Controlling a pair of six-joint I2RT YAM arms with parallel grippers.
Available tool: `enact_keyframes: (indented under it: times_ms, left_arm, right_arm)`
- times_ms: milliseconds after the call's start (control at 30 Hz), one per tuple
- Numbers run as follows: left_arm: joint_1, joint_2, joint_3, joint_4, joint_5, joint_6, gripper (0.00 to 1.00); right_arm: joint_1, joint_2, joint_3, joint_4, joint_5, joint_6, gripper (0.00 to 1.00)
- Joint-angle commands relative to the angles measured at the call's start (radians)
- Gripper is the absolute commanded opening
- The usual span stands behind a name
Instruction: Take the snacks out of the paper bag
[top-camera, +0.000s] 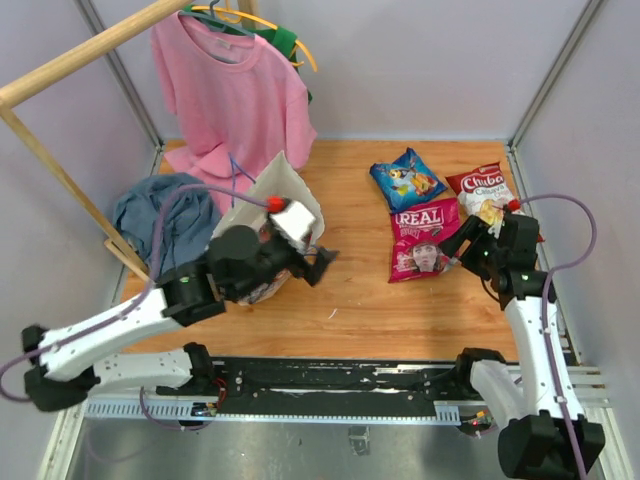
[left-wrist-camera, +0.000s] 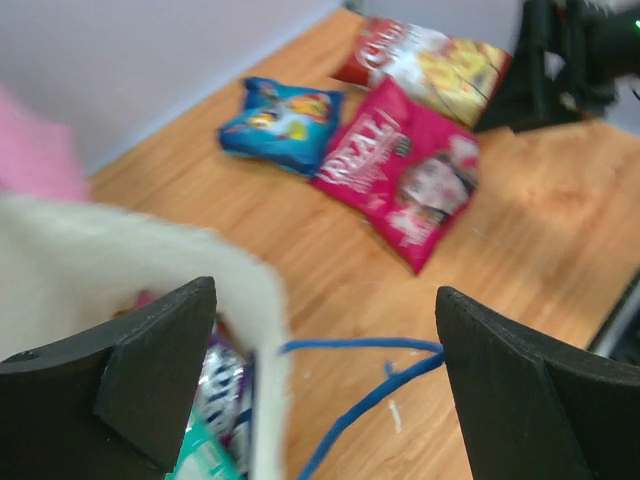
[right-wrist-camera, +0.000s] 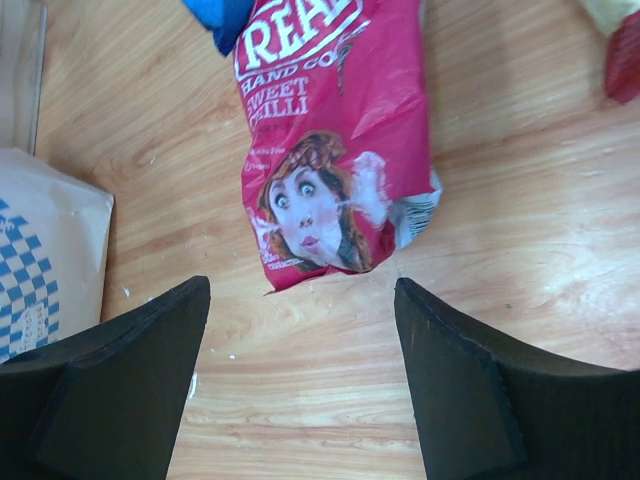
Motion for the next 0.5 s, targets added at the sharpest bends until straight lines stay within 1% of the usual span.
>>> enact_keyframes:
  times_ms: [0, 100, 167, 233, 300, 367, 467]
  left_arm:
    - [-0.221, 0.232, -0.009, 0.187, -0.114, 0.103, 0.95]
    - [-0.304, 0.383, 0.004, 0.325, -0.106, 0.094, 0.94]
    - [-0.313, 0.470, -0.008, 0.447, -0.107, 0.073, 0.94]
    - [-0.314, 0.561, -0.028, 0.548, -0.147, 0.071, 0.94]
    - [-0.314, 0.654, -0.040, 0.641, -0.213, 0.082, 0.94]
    - [-0.314, 0.759, -0.041, 0.742, -0.248, 0.109, 0.95]
    - [-0.312, 0.882, -0.034, 0.897, -0.203, 0.154, 0.98]
  right_arm:
    - [-0.073, -0.040, 0.013, -0.054, 0.022, 0.031, 0.76]
    - [-0.140, -0.043, 0.030, -0.061, -0.006, 0.034, 0.76]
    - [-0.195, -0.040, 0.027, -0.058, -0.068, 0.036, 0.76]
    - [-0.233, -0.041, 0.029, -0.058, -0.112, 0.040, 0.76]
    - [-0.240, -0.053, 0.027, -0.059, -0.120, 0.041, 0.76]
    - [-0.239, -0.067, 0.027, -0.062, -0.124, 0.042, 0.76]
    - [-0.240, -0.072, 0.018, -0.064, -0.141, 0.042, 0.75]
